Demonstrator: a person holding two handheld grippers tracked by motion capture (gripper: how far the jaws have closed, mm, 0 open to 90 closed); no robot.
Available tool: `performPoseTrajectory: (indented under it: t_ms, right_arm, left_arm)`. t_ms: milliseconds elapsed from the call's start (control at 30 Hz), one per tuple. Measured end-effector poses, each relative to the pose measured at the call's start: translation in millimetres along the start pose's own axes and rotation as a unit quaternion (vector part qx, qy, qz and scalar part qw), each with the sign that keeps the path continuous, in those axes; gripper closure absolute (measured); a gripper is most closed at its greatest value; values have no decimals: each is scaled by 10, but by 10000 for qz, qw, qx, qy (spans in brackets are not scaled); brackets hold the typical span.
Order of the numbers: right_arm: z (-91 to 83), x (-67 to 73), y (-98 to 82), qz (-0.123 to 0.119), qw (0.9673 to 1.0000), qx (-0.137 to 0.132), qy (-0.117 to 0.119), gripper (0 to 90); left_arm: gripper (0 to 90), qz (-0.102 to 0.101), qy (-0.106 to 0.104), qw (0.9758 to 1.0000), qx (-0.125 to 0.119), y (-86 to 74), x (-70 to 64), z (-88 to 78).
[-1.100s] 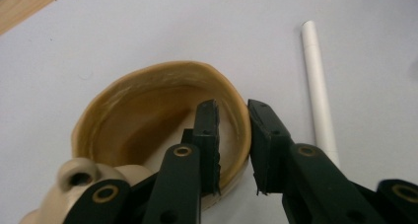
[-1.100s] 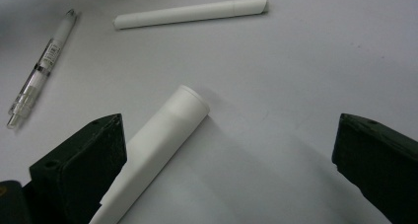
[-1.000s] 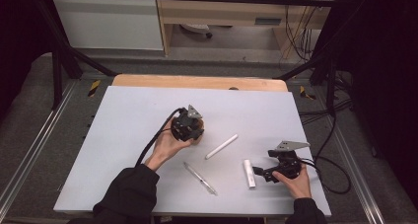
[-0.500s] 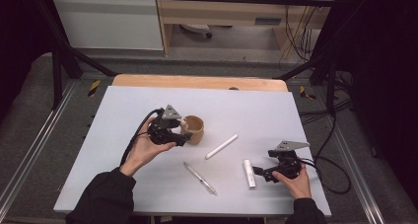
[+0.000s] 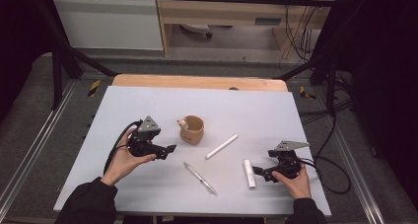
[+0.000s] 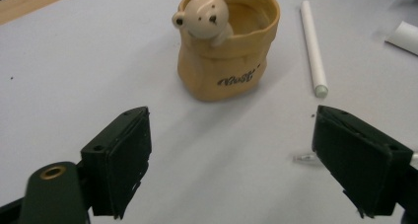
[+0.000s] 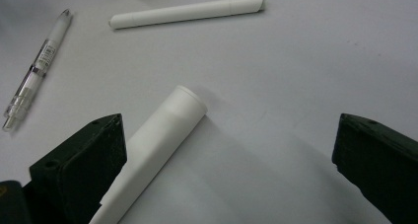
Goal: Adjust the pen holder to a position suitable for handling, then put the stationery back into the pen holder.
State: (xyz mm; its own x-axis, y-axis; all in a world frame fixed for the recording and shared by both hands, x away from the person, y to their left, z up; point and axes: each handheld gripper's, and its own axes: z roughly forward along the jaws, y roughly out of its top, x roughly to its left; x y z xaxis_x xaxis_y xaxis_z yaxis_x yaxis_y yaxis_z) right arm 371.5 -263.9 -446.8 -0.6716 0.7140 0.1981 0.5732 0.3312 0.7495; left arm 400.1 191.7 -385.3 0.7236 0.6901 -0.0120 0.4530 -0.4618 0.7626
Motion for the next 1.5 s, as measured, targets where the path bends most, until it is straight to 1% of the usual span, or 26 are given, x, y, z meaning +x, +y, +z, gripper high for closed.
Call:
performPoseTrajectory:
  t_ms: [167,200,233,267,300,333,367,400,433,533,567,633,733,833,900,933,1000,1033,1100,1133,1167,1200,1267,1367,1400,1500]
  right_arm:
    - [14,25,19,-30,10000,22,-30,6]
    - [18,31,21,-27,10000,27,-26,6]
    - [20,37,24,-12,10000,43,-19,6]
    - [23,43,26,-27,10000,52,-28,6]
    - [23,43,26,-27,10000,52,-28,6]
    - [25,59,40,-78,9999,64,-36,6]
    - [28,70,47,-81,9999,63,-51,6]
    - [32,80,56,-89,9999,60,-51,6]
    - [32,80,56,-89,9999,60,-51,6]
    - [49,121,92,-119,9999,85,-80,6]
    - [53,140,109,-109,9999,107,-72,6]
    - [79,201,156,-173,9997,118,-94,7]
    - [115,277,200,-239,9997,86,-30,7]
    - [168,368,259,-335,9993,155,-5,6]
    - [208,434,304,-357,9992,191,-4,7]
    - [208,434,304,-357,9992,191,-4,7]
    - [277,543,372,-354,9990,262,19,7]
    - [305,574,390,-421,9988,256,39,7]
    - [354,650,425,-480,9984,305,71,7]
    - [354,650,425,-480,9984,305,71,7]
    - [403,729,455,-536,9979,368,76,7]
    - [403,729,455,-536,9979,368,76,7]
    - [472,835,492,-603,9972,428,97,7]
    - [517,898,516,-592,9971,460,132,7]
    - [565,956,546,-635,9966,516,83,7]
    - [634,1032,588,-682,9961,562,43,11]
  left_arm:
    - [95,-103,65,9999,-82,-226,52,-73]
    - [94,-144,79,9998,-88,-270,65,-87]
    - [91,-229,110,9996,-92,-361,92,-115]
    - [85,-229,110,9996,-92,-361,92,-115]
    - [85,-247,144,9996,-85,-407,108,-132]
    - [81,-374,134,9991,-118,-500,141,-163]
    - [82,-374,134,9991,-118,-500,141,-163]
    - [82,-448,118,9988,-155,-545,151,-174]
    - [82,-467,120,9987,-162,-589,162,-185]
    - [82,-503,110,9986,-99,-694,201,-202]
    - [81,-529,121,9985,-97,-714,210,-207]
    - [85,-492,118,9987,-78,-747,226,-225]
    - [88,-502,119,9986,-104,-798,241,-245]
    - [89,-505,108,9986,-124,-846,250,-269]
    - [89,-474,137,9987,-108,-879,265,-280]
    - [89,-510,172,9985,-108,-897,272,-282]
    - [89,-531,196,9984,-78,-932,290,-290]
    - [89,-532,231,9983,-45,-958,310,-297]
    - [89,-551,247,9982,-52,-965,316,-300]
    - [89,-554,263,9981,-75,-969,320,-304]
    - [89,-546,255,9982,-81,-970,323,-308]
    - [89,-550,240,9982,-86,-970,326,-310]
    - [89,-554,250,9981,-84,-972,326,-311]
    - [89,-557,245,9981,-68,-981,325,-307]
    - [89,-561,244,9981,-60,-984,326,-306]
    - [89,-563,257,9981,-70,-989,326,-312]
